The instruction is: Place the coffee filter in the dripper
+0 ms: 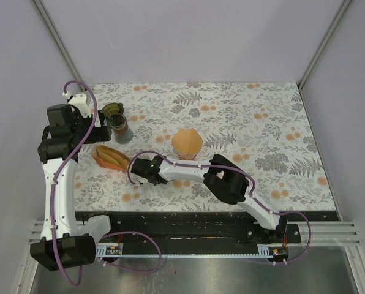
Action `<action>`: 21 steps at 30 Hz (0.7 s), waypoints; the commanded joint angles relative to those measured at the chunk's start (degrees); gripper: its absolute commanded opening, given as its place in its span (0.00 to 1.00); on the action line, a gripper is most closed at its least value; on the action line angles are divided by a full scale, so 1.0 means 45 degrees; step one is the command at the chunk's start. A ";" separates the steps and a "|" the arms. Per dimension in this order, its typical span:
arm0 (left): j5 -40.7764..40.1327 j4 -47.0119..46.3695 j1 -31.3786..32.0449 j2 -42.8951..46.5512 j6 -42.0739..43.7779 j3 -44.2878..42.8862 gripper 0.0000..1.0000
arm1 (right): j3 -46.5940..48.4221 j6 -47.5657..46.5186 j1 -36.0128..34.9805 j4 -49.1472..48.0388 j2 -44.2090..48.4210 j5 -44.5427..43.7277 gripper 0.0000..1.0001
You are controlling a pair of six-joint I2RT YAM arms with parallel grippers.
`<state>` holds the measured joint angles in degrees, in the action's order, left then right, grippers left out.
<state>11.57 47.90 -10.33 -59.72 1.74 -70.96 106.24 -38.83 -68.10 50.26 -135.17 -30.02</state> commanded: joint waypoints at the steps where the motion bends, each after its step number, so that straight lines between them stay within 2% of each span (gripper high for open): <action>1: 0.0553 -0.0293 -0.0127 0.0225 0.0141 -0.0071 0.99 | -0.0267 0.0425 0.0210 -0.0231 0.0565 -0.0262 0.00; 9: 0.0767 -0.0195 -0.0205 0.0284 0.0200 -0.0149 0.99 | -0.1438 0.0933 0.0834 -0.0368 0.1248 -0.0282 0.00; 21: 0.1002 -0.0176 -0.0225 0.0284 0.0258 -0.0130 0.99 | -0.4445 0.1597 0.2299 -0.1578 0.3044 -0.0418 0.00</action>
<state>14.57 47.97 -10.96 -59.70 1.96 -70.96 89.69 -33.93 -59.88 45.36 -125.97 -31.29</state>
